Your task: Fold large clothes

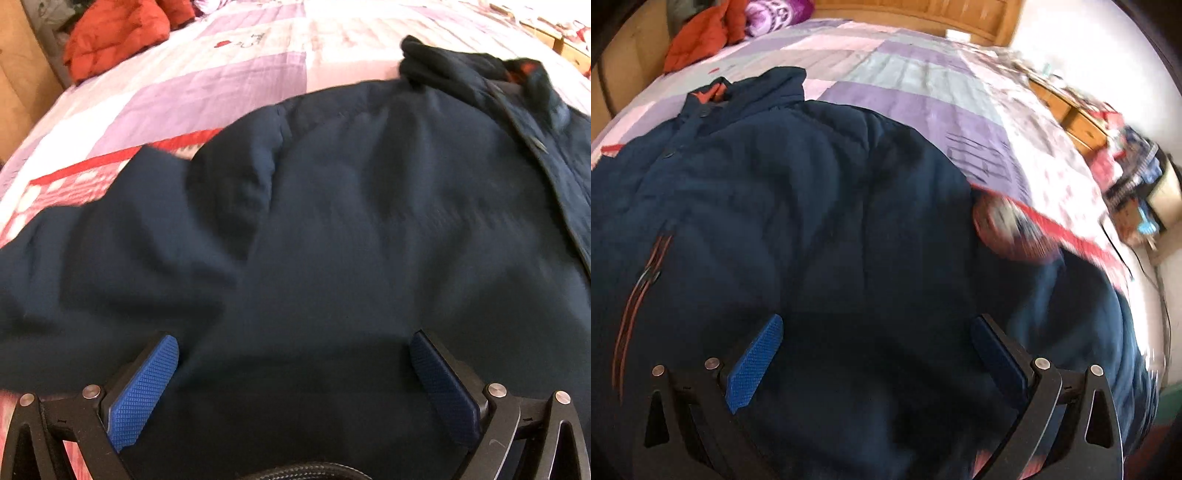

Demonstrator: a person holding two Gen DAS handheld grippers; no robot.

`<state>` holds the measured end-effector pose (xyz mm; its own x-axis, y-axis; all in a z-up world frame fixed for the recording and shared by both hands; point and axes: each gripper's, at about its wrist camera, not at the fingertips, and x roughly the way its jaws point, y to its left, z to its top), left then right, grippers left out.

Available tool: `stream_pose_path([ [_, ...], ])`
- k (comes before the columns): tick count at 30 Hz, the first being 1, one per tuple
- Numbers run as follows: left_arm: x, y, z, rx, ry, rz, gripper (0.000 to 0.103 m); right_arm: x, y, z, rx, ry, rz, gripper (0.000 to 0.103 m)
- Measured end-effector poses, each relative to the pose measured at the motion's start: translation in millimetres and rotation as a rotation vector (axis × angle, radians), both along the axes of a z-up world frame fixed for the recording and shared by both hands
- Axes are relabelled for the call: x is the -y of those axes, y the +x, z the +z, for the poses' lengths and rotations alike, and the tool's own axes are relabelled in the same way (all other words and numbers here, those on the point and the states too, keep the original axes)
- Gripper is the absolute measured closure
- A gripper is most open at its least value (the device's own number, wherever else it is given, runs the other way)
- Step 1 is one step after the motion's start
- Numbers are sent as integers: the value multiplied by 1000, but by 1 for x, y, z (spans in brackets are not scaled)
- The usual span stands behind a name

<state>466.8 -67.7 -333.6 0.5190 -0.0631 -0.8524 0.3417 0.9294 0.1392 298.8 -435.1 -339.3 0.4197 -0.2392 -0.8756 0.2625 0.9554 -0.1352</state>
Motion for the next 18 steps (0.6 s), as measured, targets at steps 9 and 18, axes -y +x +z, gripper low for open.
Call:
stream_pose_path([
  [9,-32,-122,7,-70,-35,-10,0,-77,-136,-10,-53,29,36,0],
  [18,-119,-246,7,-87,45,33,0,-124,-276,8,-84,14,65,0],
])
